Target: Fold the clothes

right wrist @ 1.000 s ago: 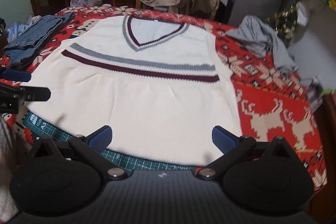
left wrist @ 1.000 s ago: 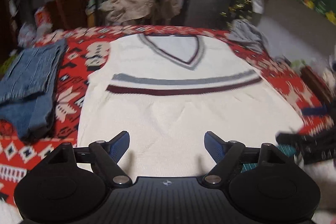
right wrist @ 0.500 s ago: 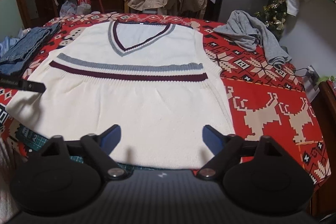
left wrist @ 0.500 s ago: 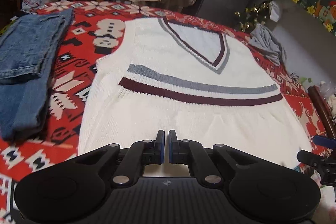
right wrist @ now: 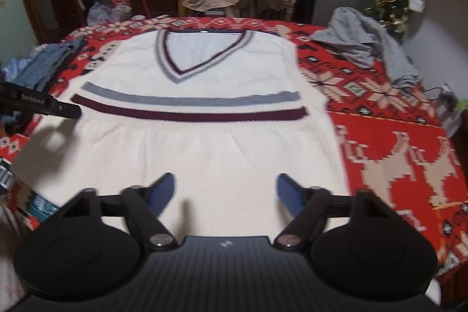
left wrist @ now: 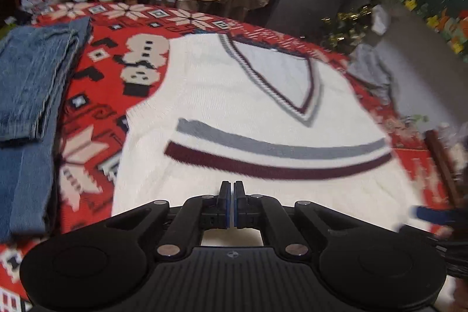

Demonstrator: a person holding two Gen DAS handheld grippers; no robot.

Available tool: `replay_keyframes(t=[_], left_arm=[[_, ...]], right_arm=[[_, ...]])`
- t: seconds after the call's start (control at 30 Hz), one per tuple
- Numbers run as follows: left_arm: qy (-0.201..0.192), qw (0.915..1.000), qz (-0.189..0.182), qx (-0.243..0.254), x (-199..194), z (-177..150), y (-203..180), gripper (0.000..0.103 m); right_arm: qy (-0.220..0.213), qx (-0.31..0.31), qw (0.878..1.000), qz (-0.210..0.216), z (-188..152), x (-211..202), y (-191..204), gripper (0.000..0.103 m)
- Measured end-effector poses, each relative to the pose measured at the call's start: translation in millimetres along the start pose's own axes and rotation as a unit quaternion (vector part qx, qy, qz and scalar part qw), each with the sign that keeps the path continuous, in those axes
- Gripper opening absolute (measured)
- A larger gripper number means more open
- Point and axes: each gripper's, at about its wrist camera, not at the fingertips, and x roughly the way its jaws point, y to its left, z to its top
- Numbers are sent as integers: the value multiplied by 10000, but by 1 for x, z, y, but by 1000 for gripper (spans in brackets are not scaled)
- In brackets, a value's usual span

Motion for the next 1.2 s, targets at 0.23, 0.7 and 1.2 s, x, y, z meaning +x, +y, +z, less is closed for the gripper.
replay_keyframes(t=[0.23,0.7,1.2], left_arm=[[36,9944,-102,-1047,-34,-41,23,2],[-521,9538,249,-2948,-54,-84,67,2],[-672,9416,272,-3288,-58,-91,76,2]], right_arm=[[141,-476,9956,794,12,27,54,23],[559,-1194,9342,3316,60,88,144,4],[846,-997,9338,3332,102,156,151,0]])
